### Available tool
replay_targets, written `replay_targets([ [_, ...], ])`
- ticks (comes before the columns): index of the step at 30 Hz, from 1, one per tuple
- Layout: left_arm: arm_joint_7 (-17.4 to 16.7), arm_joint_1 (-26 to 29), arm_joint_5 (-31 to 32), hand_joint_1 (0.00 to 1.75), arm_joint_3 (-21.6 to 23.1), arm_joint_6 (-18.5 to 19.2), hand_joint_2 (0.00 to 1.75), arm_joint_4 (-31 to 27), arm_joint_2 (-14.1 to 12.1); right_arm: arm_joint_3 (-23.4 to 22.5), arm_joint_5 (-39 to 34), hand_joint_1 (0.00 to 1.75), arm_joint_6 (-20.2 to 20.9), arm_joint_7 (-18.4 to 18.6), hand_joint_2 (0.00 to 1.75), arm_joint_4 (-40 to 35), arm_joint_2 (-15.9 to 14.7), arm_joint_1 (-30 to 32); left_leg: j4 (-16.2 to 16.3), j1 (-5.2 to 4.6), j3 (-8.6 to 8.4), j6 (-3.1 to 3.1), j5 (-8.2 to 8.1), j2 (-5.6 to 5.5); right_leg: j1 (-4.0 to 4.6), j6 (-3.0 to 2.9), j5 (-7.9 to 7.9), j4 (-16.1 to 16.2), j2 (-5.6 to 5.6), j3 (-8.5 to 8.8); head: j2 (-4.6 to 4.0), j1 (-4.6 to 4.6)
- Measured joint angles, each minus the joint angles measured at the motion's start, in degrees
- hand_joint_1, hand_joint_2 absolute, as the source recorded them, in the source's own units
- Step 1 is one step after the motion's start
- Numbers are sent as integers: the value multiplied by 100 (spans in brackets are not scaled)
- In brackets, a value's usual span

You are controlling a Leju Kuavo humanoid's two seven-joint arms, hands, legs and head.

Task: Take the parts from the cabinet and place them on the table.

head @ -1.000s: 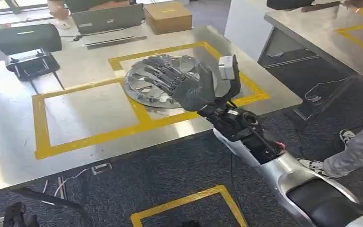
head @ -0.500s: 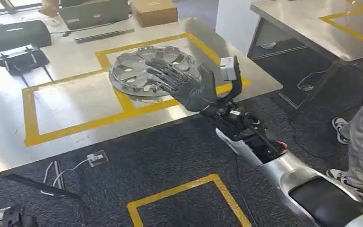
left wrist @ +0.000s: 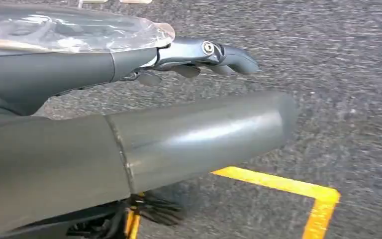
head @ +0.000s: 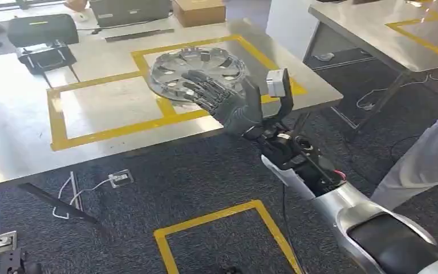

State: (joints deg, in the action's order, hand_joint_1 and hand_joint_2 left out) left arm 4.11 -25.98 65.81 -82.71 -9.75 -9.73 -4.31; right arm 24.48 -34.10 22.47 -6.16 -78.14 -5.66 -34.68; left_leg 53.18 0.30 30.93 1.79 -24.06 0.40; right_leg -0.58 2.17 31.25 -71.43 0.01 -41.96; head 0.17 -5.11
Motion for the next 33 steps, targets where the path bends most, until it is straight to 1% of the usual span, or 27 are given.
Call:
replay_targets([
  [1,0,5,0,0,0,0,0,0,2,4,0,0,9,0,0,15,0,13,6,0,63,-4,46,0,-1,3,6,-241,-3,-8,2,2],
  [2,0,9,0,0,0,0,0,0,2,4,2,0,15,0,0,37,0,23,13,0,125,-11,90,-2,-1,3,-120,-199,-3,111,0,0],
  [3,0,18,-2,0,-2,0,0,0,2,2,2,0,15,0,0,53,0,23,22,0,179,-22,123,-5,0,-10,-317,103,-3,367,2,-13],
  [5,2,28,-4,0,-2,0,0,0,0,2,2,0,15,-2,0,79,0,-7,54,-2,246,-61,171,-18,7,-74,-613,1190,5,1097,0,-37],
  [6,2,32,-5,0,-4,0,0,0,2,2,4,0,17,-2,0,87,0,-33,66,-15,290,-91,195,-18,28,-118,-501,1584,15,1328,2,-46],
  [7,7,26,-7,0,-4,0,0,0,0,0,7,0,17,-9,0,90,0,-41,84,-26,312,-127,241,-10,48,-114,-494,1770,15,1409,2,-13],
  [10,13,39,-7,0,-4,0,0,0,0,2,7,0,22,-9,0,114,0,-32,33,-7,337,-235,363,-16,69,-158,-563,1789,14,1365,2,-37],
  [11,13,43,-7,0,-4,0,0,0,-24,2,7,0,22,-9,0,127,0,-36,40,-42,372,-264,335,-29,4,-204,-626,1847,-15,1360,2,-41],
  [12,15,47,-5,0,-4,0,0,0,-11,-2,7,0,22,-6,0,131,-2,-41,152,-12,426,-287,158,-29,-3,-230,-671,1856,-26,1323,2,-22],
  [13,15,45,-7,0,-4,0,0,0,-31,-4,4,0,22,-13,0,131,0,-38,626,-4,600,-326,-251,-27,-8,-276,-722,1851,-28,1239,2,44],
  [14,15,44,-4,0,-4,0,0,0,-33,0,4,0,24,-6,0,131,0,-33,1095,15,777,-347,-535,-27,-6,-282,-769,1847,-28,1173,2,70],
  [15,15,46,-4,0,-4,2,0,0,-35,2,4,0,24,-7,0,136,0,-29,1559,17,948,-367,-758,-28,-4,-284,-810,1836,-28,1104,2,68],
  [16,15,54,-2,0,-4,2,0,2,-24,0,4,0,24,-9,0,142,0,-27,1992,23,1085,-383,-883,-27,-3,-283,-864,1816,-28,1007,2,74],
  [17,15,63,-2,0,-4,7,0,2,-22,0,4,0,28,-9,0,153,0,-22,2047,26,1057,-386,-811,-27,-3,-280,-902,1801,-29,937,2,76],
  [18,15,67,-2,0,-4,7,0,0,-24,0,4,0,31,-13,0,157,0,-10,1845,28,886,-383,-626,-27,-3,-271,-937,1783,-28,875,2,79],
  [20,17,61,-13,0,-4,4,0,0,-35,-2,9,0,33,-24,0,160,0,-3,895,27,270,-353,-187,-27,-3,-241,-996,1741,-23,774,0,76],
  [21,15,55,-28,0,-4,4,0,0,-42,-4,22,0,33,-35,0,160,0,-6,356,27,-35,-325,-150,-29,-3,-218,-1016,1720,-22,749,2,83],
  [22,17,46,-42,0,-4,4,0,0,-44,-17,37,0,33,-46,0,160,0,-17,103,-19,-202,-288,-252,-42,23,-176,-1046,1718,-26,699,0,77],
  [23,18,49,-48,0,-6,-2,0,0,-44,-24,66,0,35,-52,0,160,0,-20,109,-24,-160,-244,-210,-60,13,-146,-1106,1732,-31,697,2,61],
  [25,20,61,-76,0,-13,-2,0,0,-48,-26,94,0,39,-66,0,164,-2,-28,115,-43,-107,-211,-170,-63,4,-86,-1190,1755,-30,687,2,85],
  [26,22,66,-87,0,-15,-2,0,0,-50,-37,118,0,37,-63,0,173,-2,-27,72,-2,-67,-144,-109,-57,37,-43,-1223,1754,-16,661,2,59],
  [27,22,63,-90,0,-17,-2,0,0,-46,-57,131,0,35,-68,0,184,-20,-29,56,24,-33,-109,-48,-21,4,-19,-1022,1645,16,584,0,79],
  [28,22,66,-103,0,-20,-2,0,0,-46,-63,153,0,31,-63,0,192,-31,-40,57,22,20,-63,-4,-23,12,-3,-698,1345,10,489,0,13],
  [30,22,73,-109,0,-28,-2,0,0,-50,-81,173,0,22,-68,0,214,-37,-37,59,7,134,-28,90,-14,2,19,-29,338,7,223,0,-22],
  [31,22,72,-116,0,-30,0,0,0,-57,-87,181,0,22,-68,0,214,-39,-22,70,1,205,-23,143,-14,2,27,156,-107,7,137,2,-22],
  [32,22,80,-120,0,-30,0,0,0,-61,-96,192,0,22,-68,0,216,-44,-1,77,-3,275,-28,194,-15,2,27,140,-310,7,164,2,-24],
  [33,22,93,-125,0,-30,0,0,0,-68,-109,192,0,15,-68,0,221,-50,12,83,-6,334,-36,238,-16,3,14,-10,-222,8,308,2,-31],
])
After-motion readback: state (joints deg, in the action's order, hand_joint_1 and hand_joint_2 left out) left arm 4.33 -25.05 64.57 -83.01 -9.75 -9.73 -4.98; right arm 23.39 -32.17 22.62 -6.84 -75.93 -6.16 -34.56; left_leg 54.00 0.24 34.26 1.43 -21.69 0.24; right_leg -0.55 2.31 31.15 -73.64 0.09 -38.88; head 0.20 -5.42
